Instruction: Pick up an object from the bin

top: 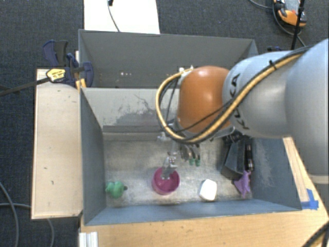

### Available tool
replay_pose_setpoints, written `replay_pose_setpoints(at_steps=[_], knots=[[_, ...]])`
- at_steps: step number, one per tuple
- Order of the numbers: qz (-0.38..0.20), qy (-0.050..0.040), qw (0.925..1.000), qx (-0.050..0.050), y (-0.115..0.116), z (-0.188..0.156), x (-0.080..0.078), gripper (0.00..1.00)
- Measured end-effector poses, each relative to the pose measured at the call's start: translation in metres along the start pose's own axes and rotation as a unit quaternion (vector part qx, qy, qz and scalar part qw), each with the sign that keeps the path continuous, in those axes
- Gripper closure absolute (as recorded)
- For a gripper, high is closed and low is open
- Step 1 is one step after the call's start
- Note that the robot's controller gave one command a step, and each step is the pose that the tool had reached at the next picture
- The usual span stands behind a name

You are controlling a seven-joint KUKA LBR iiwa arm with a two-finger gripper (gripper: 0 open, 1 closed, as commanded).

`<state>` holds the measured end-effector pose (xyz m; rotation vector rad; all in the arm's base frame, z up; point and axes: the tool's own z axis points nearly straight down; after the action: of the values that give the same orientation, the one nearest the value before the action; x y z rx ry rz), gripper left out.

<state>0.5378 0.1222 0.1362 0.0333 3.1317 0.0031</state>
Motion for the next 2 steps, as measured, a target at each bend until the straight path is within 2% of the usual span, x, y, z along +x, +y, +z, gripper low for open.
replay_pose_setpoints(at_steps=[1,2], knots=[[0.007,-0.0016,1.0000,-0.001,-0.0262,0.0614,0.0019,1.00],[0.008,-0.0016,1.0000,-0.001,-0.0262,0.0614,0.0020,1.00]])
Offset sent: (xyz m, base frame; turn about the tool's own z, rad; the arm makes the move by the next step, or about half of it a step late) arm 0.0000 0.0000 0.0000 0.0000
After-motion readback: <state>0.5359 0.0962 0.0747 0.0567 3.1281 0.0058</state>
